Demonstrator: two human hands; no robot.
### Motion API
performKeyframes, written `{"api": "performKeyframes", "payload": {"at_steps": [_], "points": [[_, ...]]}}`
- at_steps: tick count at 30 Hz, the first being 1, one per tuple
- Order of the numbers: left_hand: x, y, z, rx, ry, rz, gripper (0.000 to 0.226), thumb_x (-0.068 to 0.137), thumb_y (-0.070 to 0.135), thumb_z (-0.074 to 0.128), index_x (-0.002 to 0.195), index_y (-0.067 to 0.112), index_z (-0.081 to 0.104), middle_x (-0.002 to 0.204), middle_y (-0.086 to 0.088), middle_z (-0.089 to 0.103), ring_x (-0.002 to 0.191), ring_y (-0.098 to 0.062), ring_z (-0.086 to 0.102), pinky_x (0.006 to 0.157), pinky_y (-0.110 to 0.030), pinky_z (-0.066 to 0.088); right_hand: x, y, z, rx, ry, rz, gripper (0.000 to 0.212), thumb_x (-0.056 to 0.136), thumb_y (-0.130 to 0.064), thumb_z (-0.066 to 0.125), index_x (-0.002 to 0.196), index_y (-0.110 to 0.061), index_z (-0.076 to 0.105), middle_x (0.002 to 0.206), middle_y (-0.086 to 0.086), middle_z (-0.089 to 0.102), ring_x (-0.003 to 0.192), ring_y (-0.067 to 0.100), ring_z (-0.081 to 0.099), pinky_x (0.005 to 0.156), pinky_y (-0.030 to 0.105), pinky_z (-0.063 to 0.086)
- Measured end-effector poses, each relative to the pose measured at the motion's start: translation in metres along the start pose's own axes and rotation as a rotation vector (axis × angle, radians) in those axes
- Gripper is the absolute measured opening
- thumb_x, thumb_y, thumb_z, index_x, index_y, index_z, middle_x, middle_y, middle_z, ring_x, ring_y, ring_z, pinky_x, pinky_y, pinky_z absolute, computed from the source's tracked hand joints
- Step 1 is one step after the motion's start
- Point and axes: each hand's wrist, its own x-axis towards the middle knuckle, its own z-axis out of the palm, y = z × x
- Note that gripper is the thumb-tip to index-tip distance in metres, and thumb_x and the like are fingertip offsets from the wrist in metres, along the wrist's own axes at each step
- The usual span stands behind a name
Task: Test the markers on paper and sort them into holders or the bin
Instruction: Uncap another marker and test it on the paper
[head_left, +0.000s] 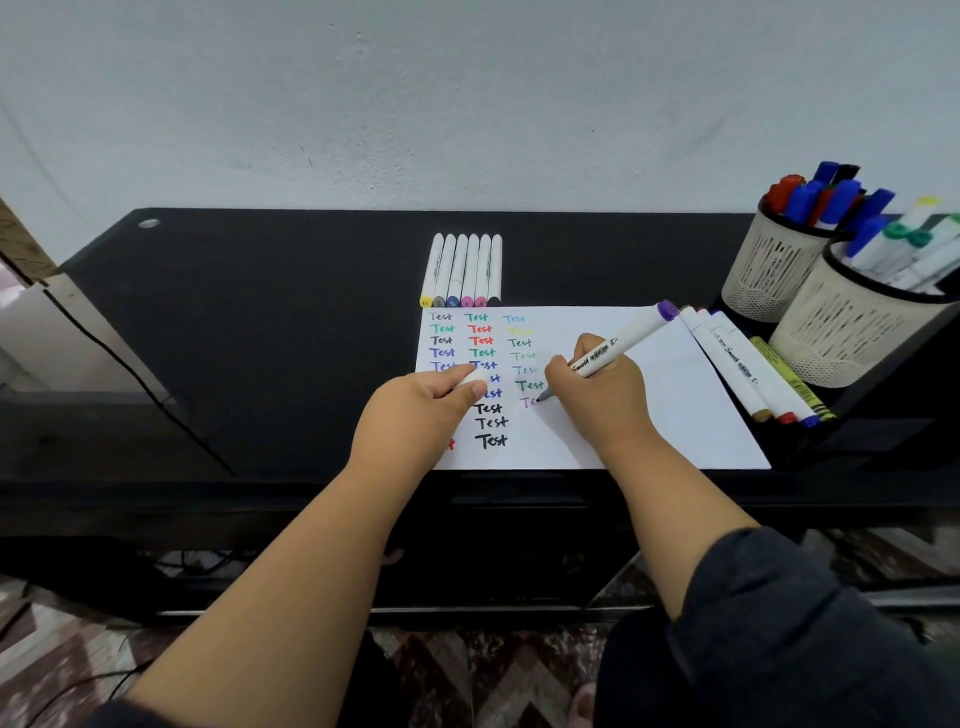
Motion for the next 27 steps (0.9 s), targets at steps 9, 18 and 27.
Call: {"api": "performKeyframes", "payload": {"at_steps": [9, 18, 27], "points": [[0.0009, 0.0002, 0.0007, 0.007, -0.002, 0.005, 0.033, 0.089, 0.042, 0.059, 0.121, 0.036, 0.061, 0.092, 0.024, 0.056, 0.067, 0.001, 0.055, 0.059, -0.012, 0.041, 0.0003, 0.0, -0.0004, -0.005, 0.042, 0.017, 0.04, 0.085, -0.007, 0.052, 0.059, -0.017, 0.024, 0.051, -0.004, 0.03, 0.035, 0.002, 0.035, 0.038, 0.012, 0.023], [-0.0017, -0.0003, -0.0001, -0.02, -0.026, 0.011, 0.034, 0.088, 0.042, 0.06, 0.121, 0.034, 0.062, 0.117, 0.014, 0.063, 0.083, 0.001, 0.06, 0.068, -0.015, 0.046, -0.0002, -0.0024, -0.0018, 0.009, 0.015, 0.036, 0.039, 0.086, -0.006, 0.051, 0.06, -0.017, 0.024, 0.049, -0.006, 0.03, 0.034, 0.001, 0.038, 0.037, 0.012, 0.024], [-0.0043, 0.0015, -0.001, -0.162, -0.124, 0.0, 0.029, 0.084, 0.038, 0.067, 0.113, 0.035, 0.067, 0.113, 0.017, 0.065, 0.096, -0.002, 0.061, 0.08, -0.021, 0.05, 0.0042, -0.008, -0.0099, 0.366, 0.06, 0.137, 0.037, 0.083, -0.004, 0.052, 0.058, -0.019, 0.029, 0.041, -0.01, 0.033, 0.043, 0.007, 0.043, 0.049, 0.021, 0.027]]}}
